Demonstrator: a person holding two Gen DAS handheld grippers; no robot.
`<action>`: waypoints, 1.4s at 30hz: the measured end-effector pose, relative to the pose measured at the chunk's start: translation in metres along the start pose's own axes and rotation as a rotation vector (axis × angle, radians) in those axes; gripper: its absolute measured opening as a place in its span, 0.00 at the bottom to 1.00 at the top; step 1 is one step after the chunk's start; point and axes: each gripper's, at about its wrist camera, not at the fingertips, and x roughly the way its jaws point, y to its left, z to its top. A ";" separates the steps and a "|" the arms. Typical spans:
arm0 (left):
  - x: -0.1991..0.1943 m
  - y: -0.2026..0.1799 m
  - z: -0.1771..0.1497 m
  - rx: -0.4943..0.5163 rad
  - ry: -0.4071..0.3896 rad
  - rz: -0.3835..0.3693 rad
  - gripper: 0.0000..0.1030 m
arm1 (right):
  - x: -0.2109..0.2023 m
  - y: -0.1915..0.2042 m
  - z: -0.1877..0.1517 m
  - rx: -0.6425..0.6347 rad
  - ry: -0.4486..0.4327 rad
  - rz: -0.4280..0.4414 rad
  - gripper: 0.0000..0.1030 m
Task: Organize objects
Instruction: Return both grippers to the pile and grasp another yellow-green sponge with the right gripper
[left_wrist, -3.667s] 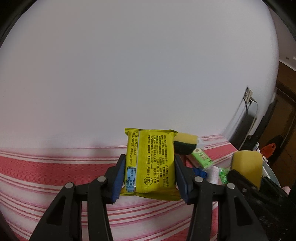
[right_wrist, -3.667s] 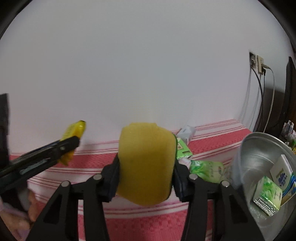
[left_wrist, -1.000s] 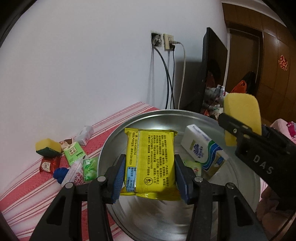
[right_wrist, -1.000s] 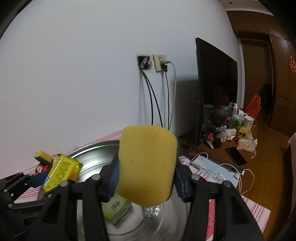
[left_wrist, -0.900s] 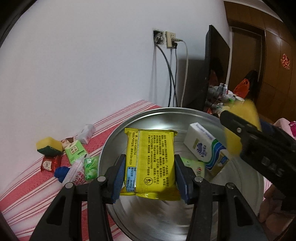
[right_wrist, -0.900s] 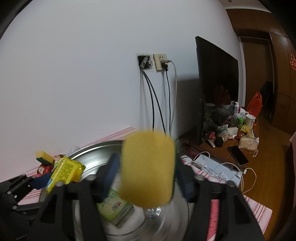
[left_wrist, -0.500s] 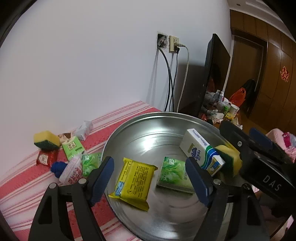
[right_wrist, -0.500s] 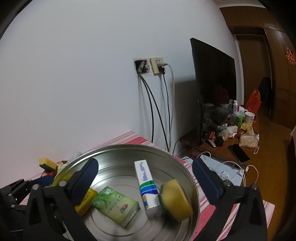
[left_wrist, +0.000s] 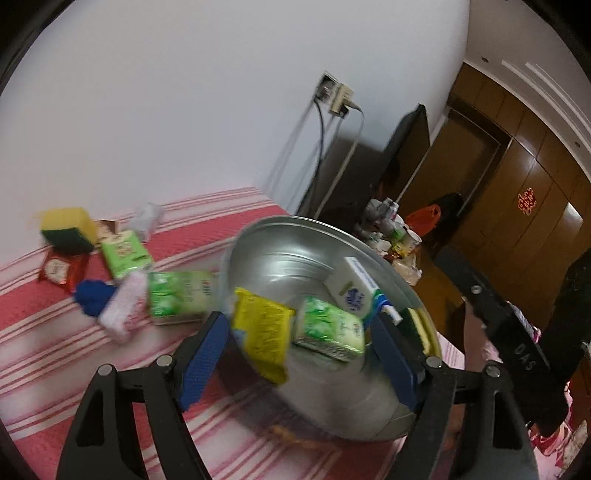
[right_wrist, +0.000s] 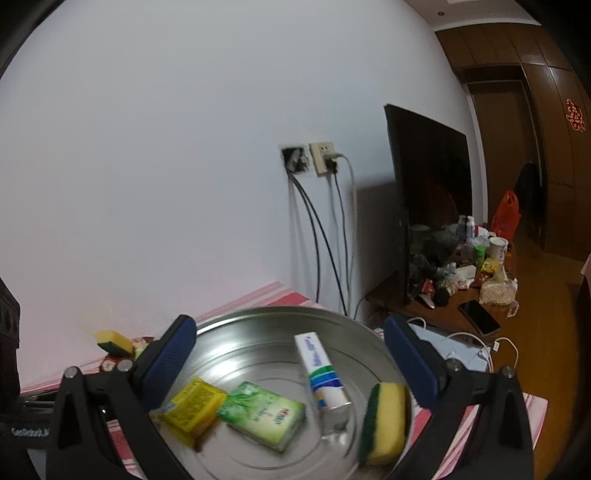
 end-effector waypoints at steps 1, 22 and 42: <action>-0.004 0.006 0.000 -0.013 -0.002 -0.001 0.79 | -0.002 0.005 0.000 -0.004 -0.004 0.008 1.00; -0.100 0.166 -0.005 -0.193 -0.257 0.647 0.79 | 0.003 0.160 -0.037 -0.227 0.077 0.211 1.00; -0.100 0.192 -0.022 -0.190 -0.310 0.836 0.79 | 0.197 0.320 -0.072 -0.604 0.387 0.217 1.00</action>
